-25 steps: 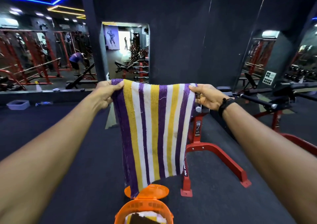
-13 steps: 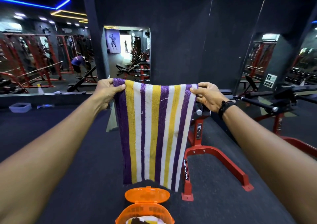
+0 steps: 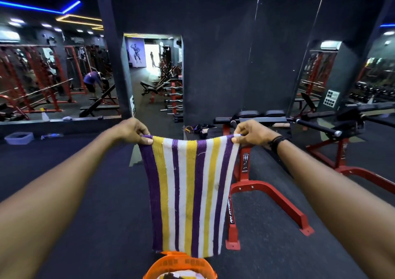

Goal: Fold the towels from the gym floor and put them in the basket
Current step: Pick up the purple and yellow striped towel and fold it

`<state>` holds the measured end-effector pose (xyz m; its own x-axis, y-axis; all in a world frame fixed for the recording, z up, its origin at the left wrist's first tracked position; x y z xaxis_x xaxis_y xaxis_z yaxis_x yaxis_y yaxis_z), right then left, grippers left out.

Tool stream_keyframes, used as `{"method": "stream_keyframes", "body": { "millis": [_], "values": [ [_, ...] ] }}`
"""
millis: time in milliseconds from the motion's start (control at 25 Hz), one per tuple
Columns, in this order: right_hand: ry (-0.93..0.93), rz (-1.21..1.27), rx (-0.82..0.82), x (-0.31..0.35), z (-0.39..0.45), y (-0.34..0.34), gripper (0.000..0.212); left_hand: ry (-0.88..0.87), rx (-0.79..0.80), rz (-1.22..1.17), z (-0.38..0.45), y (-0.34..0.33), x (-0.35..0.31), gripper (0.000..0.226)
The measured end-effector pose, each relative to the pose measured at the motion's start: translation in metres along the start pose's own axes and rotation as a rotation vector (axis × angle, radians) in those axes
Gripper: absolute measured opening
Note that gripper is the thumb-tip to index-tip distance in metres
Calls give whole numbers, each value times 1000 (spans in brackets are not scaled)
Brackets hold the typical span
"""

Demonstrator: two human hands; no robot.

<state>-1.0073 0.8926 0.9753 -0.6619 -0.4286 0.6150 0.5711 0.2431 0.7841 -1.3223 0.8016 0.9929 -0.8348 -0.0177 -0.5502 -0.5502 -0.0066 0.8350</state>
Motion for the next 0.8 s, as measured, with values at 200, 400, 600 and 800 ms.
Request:
{"method": "stream_keyframes", "body": {
  "millis": [200, 400, 600, 800],
  "values": [
    [137, 694, -137, 50, -6, 55, 12, -304, -331, -861, 4, 65, -33, 38],
    [-132, 668, 186, 3, -22, -64, 58, 48, 132, -772, -17, -71, 21, 110],
    [-217, 939, 120, -13, -14, -54, 38, 148, -9, -1183, -12, -67, 38, 78],
    [-265, 807, 129, -10, -10, -61, 42, 225, -79, -1058, -10, -67, 46, 26]
  ]
}}
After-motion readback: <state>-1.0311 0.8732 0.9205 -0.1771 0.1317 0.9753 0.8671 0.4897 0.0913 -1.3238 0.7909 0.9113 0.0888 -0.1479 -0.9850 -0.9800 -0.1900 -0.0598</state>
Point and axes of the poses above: each hand's wrist, its own z-axis towards the middle knuckle, its own y-axis out of the back of the hand, x = y × z, the point moved 10 cm from there along z, towards the middle knuckle, and after that the axes turned 4 degrees about -z, right-handed, at the moved point
